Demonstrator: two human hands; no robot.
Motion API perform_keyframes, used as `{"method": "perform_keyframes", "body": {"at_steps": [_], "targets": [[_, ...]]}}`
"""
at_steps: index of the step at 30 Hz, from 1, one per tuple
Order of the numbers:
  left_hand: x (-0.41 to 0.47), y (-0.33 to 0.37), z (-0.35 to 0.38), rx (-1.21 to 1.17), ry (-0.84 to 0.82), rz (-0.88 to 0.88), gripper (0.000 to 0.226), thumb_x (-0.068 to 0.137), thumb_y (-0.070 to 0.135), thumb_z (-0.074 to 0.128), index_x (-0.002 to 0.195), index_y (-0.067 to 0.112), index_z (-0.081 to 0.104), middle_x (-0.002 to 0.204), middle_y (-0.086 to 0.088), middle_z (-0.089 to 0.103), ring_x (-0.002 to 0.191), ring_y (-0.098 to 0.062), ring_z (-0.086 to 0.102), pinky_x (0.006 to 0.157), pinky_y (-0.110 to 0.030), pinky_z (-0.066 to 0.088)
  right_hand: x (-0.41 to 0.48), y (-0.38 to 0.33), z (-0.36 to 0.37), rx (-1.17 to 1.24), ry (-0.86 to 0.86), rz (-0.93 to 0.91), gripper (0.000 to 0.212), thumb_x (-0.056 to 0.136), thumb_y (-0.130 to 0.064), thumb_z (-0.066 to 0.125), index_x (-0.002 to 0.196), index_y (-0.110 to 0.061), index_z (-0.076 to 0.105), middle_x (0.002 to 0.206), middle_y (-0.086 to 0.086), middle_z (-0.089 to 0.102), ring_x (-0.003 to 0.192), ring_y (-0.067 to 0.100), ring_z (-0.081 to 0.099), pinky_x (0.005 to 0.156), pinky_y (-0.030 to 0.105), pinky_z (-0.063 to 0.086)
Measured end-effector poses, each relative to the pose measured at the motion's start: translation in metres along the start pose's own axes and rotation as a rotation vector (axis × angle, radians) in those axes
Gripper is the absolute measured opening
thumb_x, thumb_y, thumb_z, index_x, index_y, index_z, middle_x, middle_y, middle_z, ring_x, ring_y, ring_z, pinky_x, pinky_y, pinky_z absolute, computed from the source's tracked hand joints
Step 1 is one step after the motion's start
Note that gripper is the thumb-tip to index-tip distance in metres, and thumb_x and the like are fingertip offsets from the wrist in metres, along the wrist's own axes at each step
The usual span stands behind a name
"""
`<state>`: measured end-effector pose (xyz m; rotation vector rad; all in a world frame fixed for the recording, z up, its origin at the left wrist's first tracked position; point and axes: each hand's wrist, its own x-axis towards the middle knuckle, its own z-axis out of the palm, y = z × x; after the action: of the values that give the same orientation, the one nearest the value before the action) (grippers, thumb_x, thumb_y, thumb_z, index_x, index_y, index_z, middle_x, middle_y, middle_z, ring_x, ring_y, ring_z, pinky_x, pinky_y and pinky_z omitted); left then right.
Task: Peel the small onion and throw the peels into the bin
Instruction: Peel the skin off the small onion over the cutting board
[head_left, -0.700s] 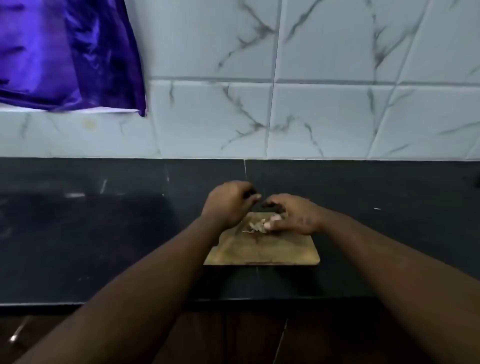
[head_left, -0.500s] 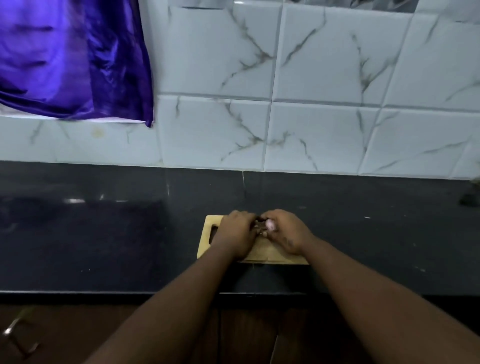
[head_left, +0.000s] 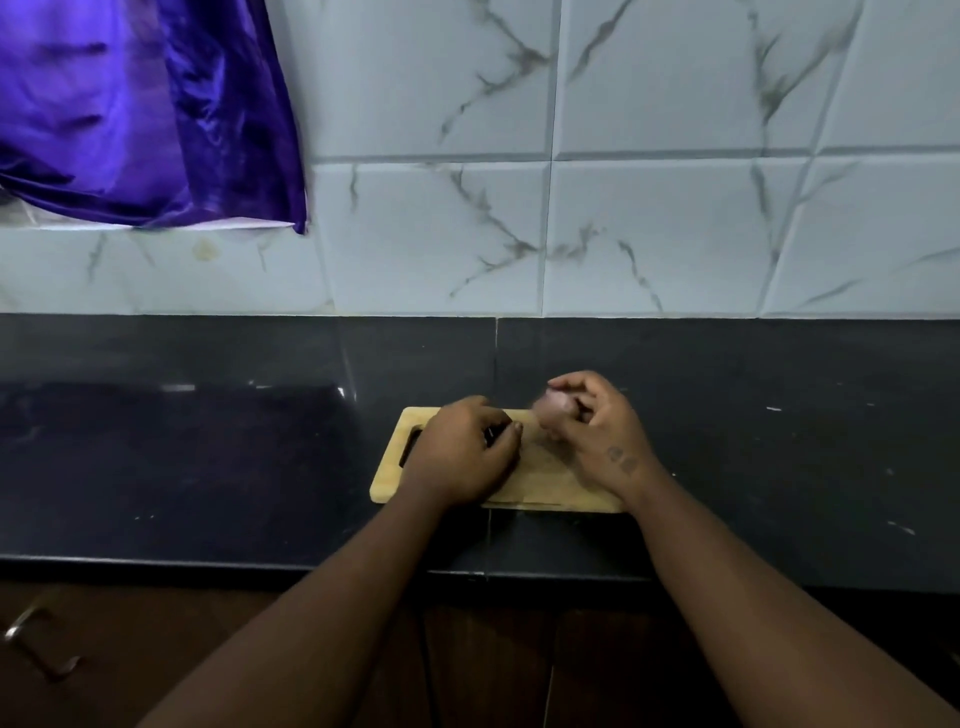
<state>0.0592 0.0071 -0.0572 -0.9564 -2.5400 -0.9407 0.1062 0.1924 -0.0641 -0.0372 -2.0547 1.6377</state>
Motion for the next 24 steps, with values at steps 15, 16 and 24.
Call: {"method": "perform_keyframes", "body": {"at_steps": [15,16,24], "targets": [[0.006,0.0,0.002,-0.598,0.325,-0.12,0.012,0.1,0.015,0.069,0.103,0.017,0.081,0.094,0.005,0.081,0.09,-0.006,0.076,0.077,-0.02,0.059,-0.006,-0.01,0.028,0.176,-0.068,-0.026,0.044,0.079,0.0,0.083,0.119,-0.01,0.069,0.11,0.009,0.075,0.096,0.015,0.071,0.076,0.025,0.059],[0.008,0.003,0.005,-0.656,0.323,-0.148,0.012,0.1,0.013,0.069,0.102,0.015,0.081,0.092,0.003,0.081,0.089,-0.009,0.077,0.078,-0.024,0.06,-0.006,-0.01,0.027,0.19,-0.055,-0.019,0.047,0.079,0.0,0.083,0.122,-0.008,0.067,0.111,0.009,0.074,0.097,0.015,0.071,0.076,0.025,0.06],[0.006,0.001,0.013,-0.753,0.366,-0.192,0.01,0.093,0.007,0.076,0.095,0.015,0.082,0.089,0.001,0.082,0.089,-0.013,0.078,0.082,-0.034,0.064,-0.008,-0.011,0.024,0.199,-0.037,-0.009,0.042,0.072,-0.001,0.089,0.108,-0.008,0.067,0.106,0.017,0.076,0.092,0.019,0.072,0.074,0.034,0.063]]}}
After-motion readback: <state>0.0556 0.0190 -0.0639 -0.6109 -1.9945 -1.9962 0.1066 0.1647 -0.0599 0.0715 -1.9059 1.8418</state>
